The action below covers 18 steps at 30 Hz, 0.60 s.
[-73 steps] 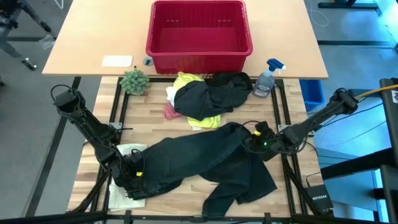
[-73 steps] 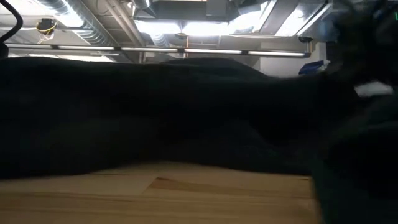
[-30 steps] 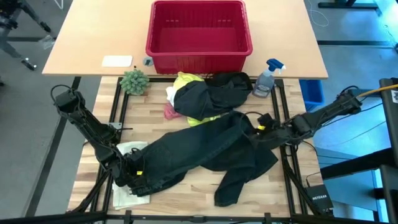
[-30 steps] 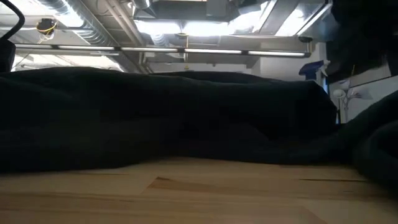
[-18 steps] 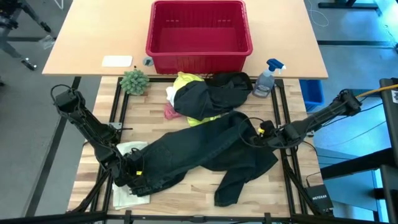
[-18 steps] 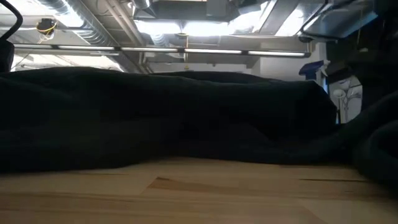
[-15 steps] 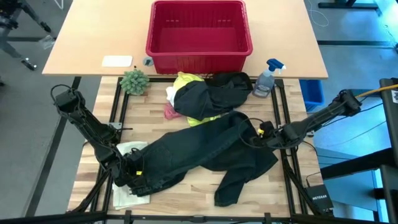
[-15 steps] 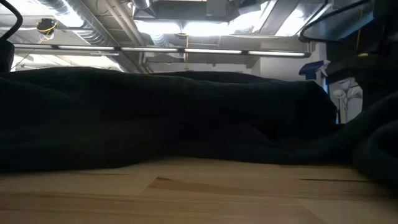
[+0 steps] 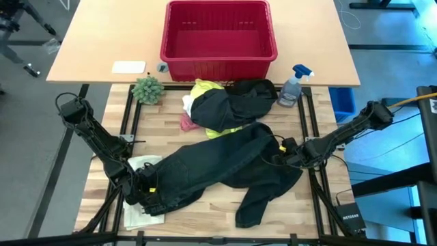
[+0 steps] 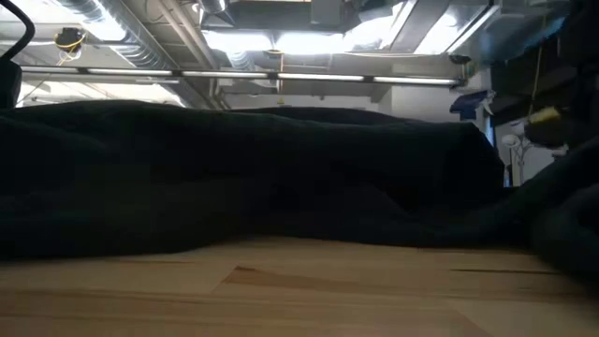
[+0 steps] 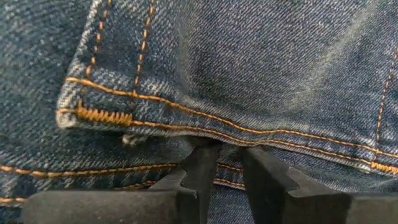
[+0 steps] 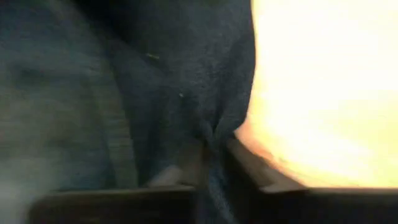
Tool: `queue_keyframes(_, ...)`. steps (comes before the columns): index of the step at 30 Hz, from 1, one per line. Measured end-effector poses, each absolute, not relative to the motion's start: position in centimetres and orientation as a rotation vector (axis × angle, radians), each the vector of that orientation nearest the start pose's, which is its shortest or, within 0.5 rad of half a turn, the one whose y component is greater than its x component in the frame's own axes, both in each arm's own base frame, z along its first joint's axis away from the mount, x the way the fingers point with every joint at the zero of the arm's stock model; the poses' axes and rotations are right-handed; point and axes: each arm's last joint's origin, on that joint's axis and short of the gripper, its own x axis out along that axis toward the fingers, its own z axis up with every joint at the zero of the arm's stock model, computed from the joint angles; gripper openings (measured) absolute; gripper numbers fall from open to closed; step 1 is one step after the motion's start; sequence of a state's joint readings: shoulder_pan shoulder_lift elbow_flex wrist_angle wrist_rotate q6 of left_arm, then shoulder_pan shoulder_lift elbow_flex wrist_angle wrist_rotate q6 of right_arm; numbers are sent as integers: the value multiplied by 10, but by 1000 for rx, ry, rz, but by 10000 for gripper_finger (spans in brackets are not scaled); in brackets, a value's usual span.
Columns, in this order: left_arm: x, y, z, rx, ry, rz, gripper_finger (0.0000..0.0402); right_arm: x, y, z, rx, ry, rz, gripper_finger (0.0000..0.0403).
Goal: Fold laundry
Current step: Fold the black jean
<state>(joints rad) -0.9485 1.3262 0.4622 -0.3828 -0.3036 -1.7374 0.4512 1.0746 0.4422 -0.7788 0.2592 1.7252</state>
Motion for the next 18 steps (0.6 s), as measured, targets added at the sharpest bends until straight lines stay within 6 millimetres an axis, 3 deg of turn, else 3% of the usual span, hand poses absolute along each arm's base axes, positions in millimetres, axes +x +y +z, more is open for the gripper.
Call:
queue_keyframes(5, 118, -150, 122, -804, 1090, 428, 76, 136, 54, 193, 881, 912, -958, 4)
queue_keyframes(12, 119, -150, 122, -800, 1082, 427, 76, 117, 34, 317, 620, 605, -1054, 0)
queue_keyframes(18, 119, -150, 122, -796, 1070, 429, 76, 119, 30, 410, 443, 267, -828, 1)
